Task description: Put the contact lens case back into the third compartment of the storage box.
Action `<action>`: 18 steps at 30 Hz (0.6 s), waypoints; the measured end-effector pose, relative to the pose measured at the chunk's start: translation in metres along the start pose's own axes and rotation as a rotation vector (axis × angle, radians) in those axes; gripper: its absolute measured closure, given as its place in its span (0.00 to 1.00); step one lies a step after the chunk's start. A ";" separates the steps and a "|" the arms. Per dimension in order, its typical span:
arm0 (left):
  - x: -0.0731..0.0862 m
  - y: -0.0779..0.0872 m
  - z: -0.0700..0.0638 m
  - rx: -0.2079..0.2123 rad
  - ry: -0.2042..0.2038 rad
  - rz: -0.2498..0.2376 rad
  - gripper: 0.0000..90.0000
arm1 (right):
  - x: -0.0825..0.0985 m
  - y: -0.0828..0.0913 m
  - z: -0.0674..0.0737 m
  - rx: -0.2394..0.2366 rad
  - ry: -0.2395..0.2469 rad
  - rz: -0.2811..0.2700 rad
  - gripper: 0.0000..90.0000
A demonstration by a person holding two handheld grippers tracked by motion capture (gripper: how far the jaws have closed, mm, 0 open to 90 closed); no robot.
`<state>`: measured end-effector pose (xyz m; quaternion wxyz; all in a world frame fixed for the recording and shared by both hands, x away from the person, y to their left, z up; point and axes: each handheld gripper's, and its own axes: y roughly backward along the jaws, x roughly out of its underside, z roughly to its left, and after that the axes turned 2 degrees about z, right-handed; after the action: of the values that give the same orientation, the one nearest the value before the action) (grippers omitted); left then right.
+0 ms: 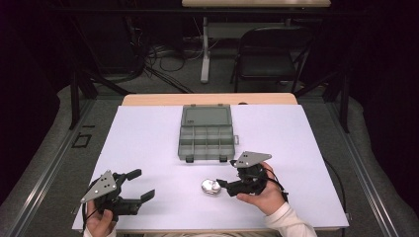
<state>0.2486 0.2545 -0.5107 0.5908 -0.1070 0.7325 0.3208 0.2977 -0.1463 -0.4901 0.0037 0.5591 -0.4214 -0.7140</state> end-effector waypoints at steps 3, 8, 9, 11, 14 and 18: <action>0.000 0.000 0.000 0.003 -0.001 0.000 0.18 | -0.002 -0.002 0.000 -0.005 0.005 0.003 0.26; 0.000 -0.001 0.000 0.005 -0.001 0.001 0.18 | -0.004 -0.005 0.002 -0.008 0.021 0.014 0.27; 0.000 -0.001 0.000 0.005 -0.001 0.001 0.18 | -0.004 -0.005 0.002 -0.008 0.023 0.017 0.28; 0.000 -0.001 0.000 0.005 -0.001 0.002 0.18 | -0.005 -0.006 0.002 -0.003 0.026 0.025 0.29; 0.000 -0.001 0.000 0.005 0.001 0.002 0.18 | -0.005 -0.007 0.002 -0.001 0.025 0.039 0.30; 0.000 -0.001 0.000 0.003 0.000 0.008 0.18 | -0.008 -0.007 0.002 -0.014 0.040 0.069 0.31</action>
<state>0.2490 0.2538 -0.5112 0.5898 -0.1031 0.7334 0.3218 0.3023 -0.1363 -0.4883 0.0407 0.5582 -0.4354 -0.7051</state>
